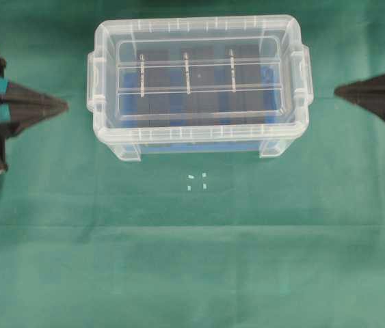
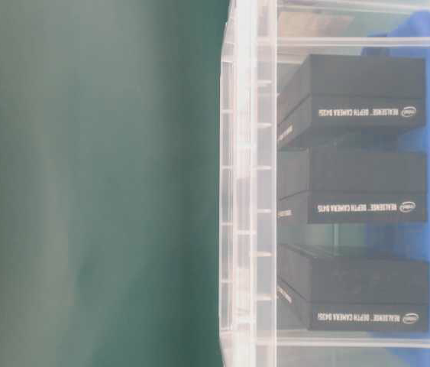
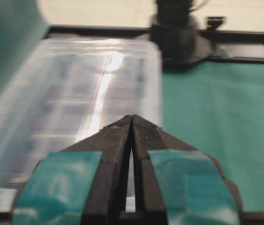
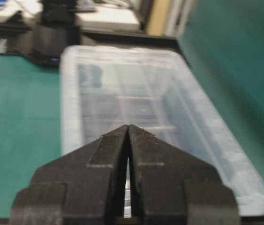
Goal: Clamp the lid of the box with both arms, then lift and open it.
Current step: 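Raise both grippers and rotate them toward the box's short ends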
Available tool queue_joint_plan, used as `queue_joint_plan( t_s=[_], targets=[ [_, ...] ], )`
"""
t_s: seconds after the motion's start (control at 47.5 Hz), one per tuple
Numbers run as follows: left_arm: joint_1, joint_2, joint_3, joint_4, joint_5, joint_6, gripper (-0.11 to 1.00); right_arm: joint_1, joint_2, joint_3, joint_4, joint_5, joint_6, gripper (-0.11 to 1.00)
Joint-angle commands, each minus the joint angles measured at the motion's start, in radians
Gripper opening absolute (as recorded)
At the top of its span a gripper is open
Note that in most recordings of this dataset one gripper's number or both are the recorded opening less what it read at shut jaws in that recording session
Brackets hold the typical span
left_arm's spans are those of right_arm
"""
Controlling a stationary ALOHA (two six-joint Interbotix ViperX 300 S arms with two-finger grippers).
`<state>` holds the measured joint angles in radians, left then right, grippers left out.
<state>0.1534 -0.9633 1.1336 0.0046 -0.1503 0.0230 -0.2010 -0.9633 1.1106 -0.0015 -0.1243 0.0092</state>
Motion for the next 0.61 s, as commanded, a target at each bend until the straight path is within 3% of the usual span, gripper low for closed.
queue_joint_plan(
  t_s=[0.0,0.273,0.442,0.589],
  targets=[
    [0.057,0.009,-0.044,0.002,0.032,0.002,0.01,-0.048,0.006,-0.040,-0.002,0.008,-0.005,0.00],
    [0.172,0.011,-0.061,0.002,0.063,0.003,0.01,-0.160,0.032,-0.058,-0.012,0.015,-0.009,0.00],
    [0.201,0.018,-0.061,0.005,0.064,0.003,0.01,-0.238,0.060,-0.061,-0.014,0.015,-0.008,0.00],
    [0.209,0.020,-0.066,0.003,0.101,0.002,0.01,-0.255,0.077,-0.067,-0.012,0.037,-0.002,0.00]
  ],
)
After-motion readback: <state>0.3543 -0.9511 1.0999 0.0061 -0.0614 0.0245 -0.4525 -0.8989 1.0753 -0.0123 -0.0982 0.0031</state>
